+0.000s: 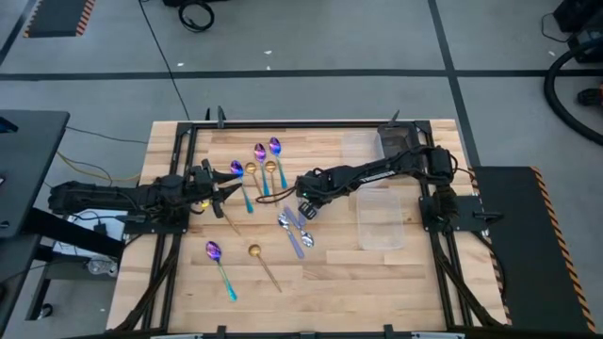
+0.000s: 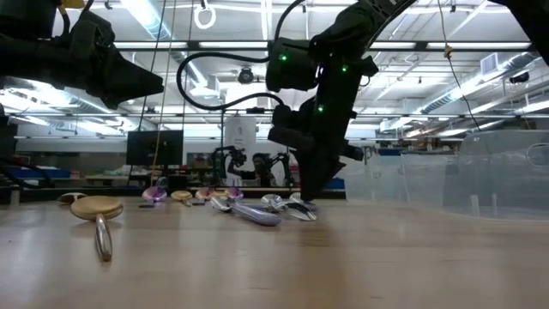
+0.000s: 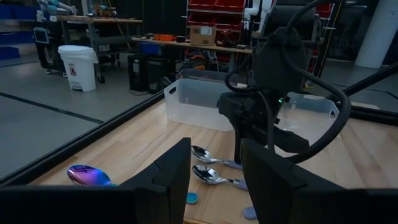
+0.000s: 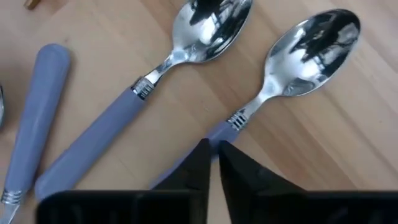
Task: Sort silverware by color (type)
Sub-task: Put the purple spoon into the top transparent bin
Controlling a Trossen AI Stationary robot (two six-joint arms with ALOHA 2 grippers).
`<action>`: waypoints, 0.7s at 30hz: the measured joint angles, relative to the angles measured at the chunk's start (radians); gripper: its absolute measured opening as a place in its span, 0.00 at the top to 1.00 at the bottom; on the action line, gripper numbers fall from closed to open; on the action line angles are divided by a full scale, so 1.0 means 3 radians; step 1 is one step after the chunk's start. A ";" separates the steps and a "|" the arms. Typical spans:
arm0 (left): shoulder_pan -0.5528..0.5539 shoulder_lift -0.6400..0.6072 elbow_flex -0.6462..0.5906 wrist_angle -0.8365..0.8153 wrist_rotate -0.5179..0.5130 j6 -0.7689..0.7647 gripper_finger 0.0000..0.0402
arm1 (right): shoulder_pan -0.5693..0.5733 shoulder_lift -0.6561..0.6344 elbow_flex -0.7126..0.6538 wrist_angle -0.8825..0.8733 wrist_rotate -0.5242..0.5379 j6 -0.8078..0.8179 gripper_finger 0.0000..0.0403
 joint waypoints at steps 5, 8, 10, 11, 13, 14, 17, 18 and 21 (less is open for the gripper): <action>0.0000 0.0000 0.0000 0.0001 0.0000 -0.0001 0.63 | -0.0034 -0.0104 -0.0018 -0.0026 0.0018 0.0057 0.98; 0.0000 0.0000 0.0000 0.0000 0.0000 0.0000 0.63 | -0.0037 -0.0205 -0.0036 -0.0097 0.0174 0.0093 0.94; 0.0000 0.0000 0.0000 0.0000 0.0000 -0.0002 0.63 | -0.0036 -0.0276 -0.0032 -0.0078 0.0325 0.0134 0.88; 0.0000 0.0000 0.0000 0.0000 0.0000 -0.0004 0.63 | -0.0032 -0.0291 -0.0025 -0.0061 0.0371 0.0146 0.84; 0.0000 0.0000 0.0000 0.0000 0.0000 -0.0005 0.63 | -0.0028 -0.0278 -0.0026 -0.0051 0.0390 0.0163 0.77; 0.0000 0.0000 0.0000 0.0001 0.0000 -0.0005 0.63 | -0.0023 -0.0255 -0.0027 -0.0067 0.0399 0.0198 0.74; -0.0001 0.0000 0.0000 0.0003 0.0000 -0.0006 0.63 | -0.0020 -0.0226 -0.0027 -0.0117 0.0485 0.0310 0.66; 0.0000 0.0000 0.0000 0.0005 0.0000 -0.0006 0.63 | -0.0020 -0.0226 -0.0027 -0.0140 0.0502 0.0342 0.64; 0.0000 0.0000 0.0000 0.0005 0.0000 -0.0007 0.63 | -0.0022 -0.0178 -0.0025 -0.0142 0.0519 0.0401 0.62</action>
